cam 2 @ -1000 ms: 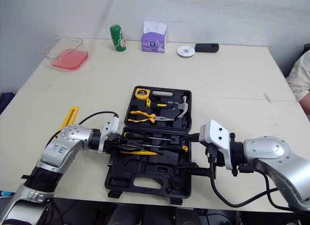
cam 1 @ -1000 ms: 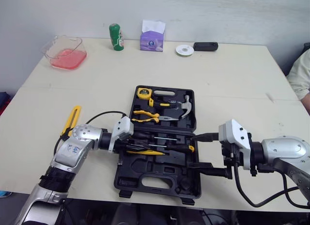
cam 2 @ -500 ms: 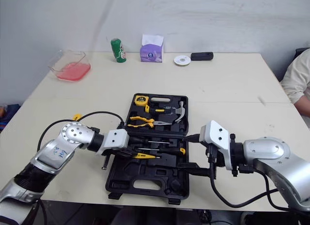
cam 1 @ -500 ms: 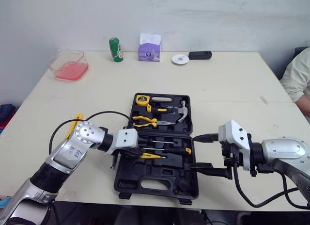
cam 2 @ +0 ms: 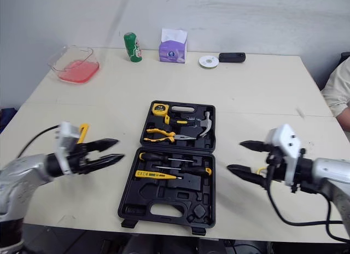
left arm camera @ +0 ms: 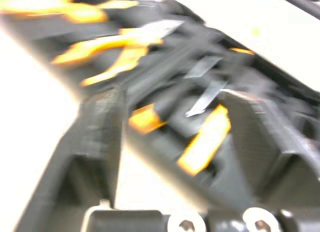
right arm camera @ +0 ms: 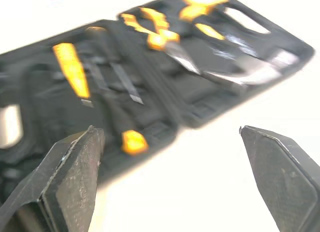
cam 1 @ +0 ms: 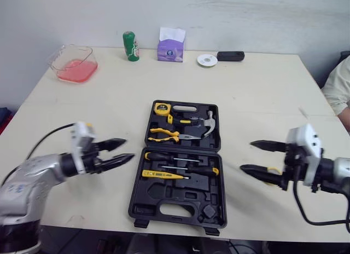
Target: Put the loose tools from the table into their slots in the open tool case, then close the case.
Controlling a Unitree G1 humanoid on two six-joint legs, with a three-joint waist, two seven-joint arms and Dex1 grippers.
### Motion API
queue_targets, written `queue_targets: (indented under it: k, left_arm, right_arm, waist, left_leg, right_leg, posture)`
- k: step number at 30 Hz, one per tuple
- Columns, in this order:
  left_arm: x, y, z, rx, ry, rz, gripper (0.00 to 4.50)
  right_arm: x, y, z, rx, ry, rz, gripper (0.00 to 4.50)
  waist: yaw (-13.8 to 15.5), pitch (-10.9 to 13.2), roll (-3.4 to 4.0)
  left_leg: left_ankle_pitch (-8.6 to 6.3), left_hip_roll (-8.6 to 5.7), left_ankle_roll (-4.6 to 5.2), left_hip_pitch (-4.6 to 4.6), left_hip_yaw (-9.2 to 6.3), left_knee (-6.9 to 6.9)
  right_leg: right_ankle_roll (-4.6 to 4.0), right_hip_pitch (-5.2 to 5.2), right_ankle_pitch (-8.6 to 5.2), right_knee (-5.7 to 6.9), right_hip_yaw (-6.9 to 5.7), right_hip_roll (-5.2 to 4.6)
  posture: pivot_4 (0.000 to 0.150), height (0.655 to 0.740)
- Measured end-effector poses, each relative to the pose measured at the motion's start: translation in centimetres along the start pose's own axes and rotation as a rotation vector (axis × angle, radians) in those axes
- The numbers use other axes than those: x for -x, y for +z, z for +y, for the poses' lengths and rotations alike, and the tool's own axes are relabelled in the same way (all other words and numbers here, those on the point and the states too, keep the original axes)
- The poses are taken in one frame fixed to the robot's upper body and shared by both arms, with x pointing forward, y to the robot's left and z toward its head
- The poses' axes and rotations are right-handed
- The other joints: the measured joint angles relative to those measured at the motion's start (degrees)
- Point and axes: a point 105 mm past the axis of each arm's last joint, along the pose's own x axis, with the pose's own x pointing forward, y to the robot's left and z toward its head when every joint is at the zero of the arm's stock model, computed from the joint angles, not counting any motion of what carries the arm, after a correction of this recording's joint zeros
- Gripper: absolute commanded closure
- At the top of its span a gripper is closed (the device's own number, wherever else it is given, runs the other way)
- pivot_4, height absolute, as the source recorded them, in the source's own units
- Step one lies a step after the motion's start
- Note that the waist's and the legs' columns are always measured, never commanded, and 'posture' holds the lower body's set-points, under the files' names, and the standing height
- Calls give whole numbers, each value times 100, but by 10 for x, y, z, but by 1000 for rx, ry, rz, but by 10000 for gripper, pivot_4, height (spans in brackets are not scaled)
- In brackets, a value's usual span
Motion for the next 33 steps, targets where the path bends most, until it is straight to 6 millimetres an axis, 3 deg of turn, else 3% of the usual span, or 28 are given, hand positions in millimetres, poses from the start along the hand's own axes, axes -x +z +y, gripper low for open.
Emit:
queue_targets:
  k: [3,6,7,11,14,18,20,23,29,31,33]
  left_arm:
    - [61,-20,48,76,395,-10,628]
    - [125,-46,62,140,666,14,628]
    - [134,-49,63,151,705,16,628]
    - [179,-65,83,177,928,38,628]
    - [195,-69,88,199,1010,40,628]
    - [184,-67,89,183,984,43,628]
    - [168,-62,88,176,939,41,628]
    - [139,-47,77,142,831,37,628]
    - [80,-24,53,95,653,44,628]
    - [59,-18,52,110,631,47,628]
    - [37,-18,48,105,586,91,628]
  right_arm:
    - [30,-26,-32,-61,-156,65,0]
    - [63,-56,-61,-97,-298,141,0]
    - [69,-62,-66,-104,-327,153,0]
    - [92,-65,-111,-58,-522,132,0]
    - [105,-74,-127,-53,-604,153,0]
    - [96,-74,-132,-47,-583,147,0]
    - [89,-68,-132,-36,-562,135,0]
    - [76,-54,-123,-9,-487,103,0]
    - [30,-24,-81,14,-241,17,0]
    - [5,0,-55,21,-101,-47,0]
    - [-23,28,-17,73,95,-107,0]
  waist:
    - [7,5,-8]
    - [5,7,-9]
    - [7,8,-9]
    - [18,19,10]
    - [18,23,16]
    - [-4,28,38]
    - [-13,34,46]
    - [-13,35,48]
    - [-15,39,55]
    - [-34,41,62]
    - [-68,42,64]
  left_leg:
    - [-3,1,2,12,0,-5]
    - [-11,-1,8,15,6,-6]
    - [-10,-2,9,15,8,-5]
    - [1,-2,5,16,15,-3]
    - [-2,1,0,16,15,-17]
    - [-8,1,-8,10,16,-27]
    - [-9,4,-10,8,16,-28]
    - [-11,5,-13,7,15,-32]
    - [-10,4,-14,6,14,-30]
    - [-8,5,-17,7,13,-25]
    - [-3,6,-19,8,7,-22]
  right_leg:
    - [-1,13,1,-14,-1,-1]
    - [-35,20,-9,-39,7,-10]
    - [-93,19,-38,-40,9,-13]
    - [-102,21,-37,-47,13,-17]
    - [-107,12,-39,-38,8,-17]
    - [-72,3,-20,-36,7,-17]
    - [-15,0,11,-36,4,-16]
    - [-15,-1,11,-37,3,-15]
    - [-11,0,13,-34,3,-15]
    - [-10,1,14,-27,3,-10]
    - [-10,1,15,-17,1,-6]
  posture:
    - [1500,7244]
    - [1500,7244]
    - [1500,7244]
    - [1500,7244]
    - [1500,7244]
    - [1500,7244]
    - [1500,7244]
    - [1500,7244]
    - [1500,7244]
    - [1500,7244]
    - [1500,7244]
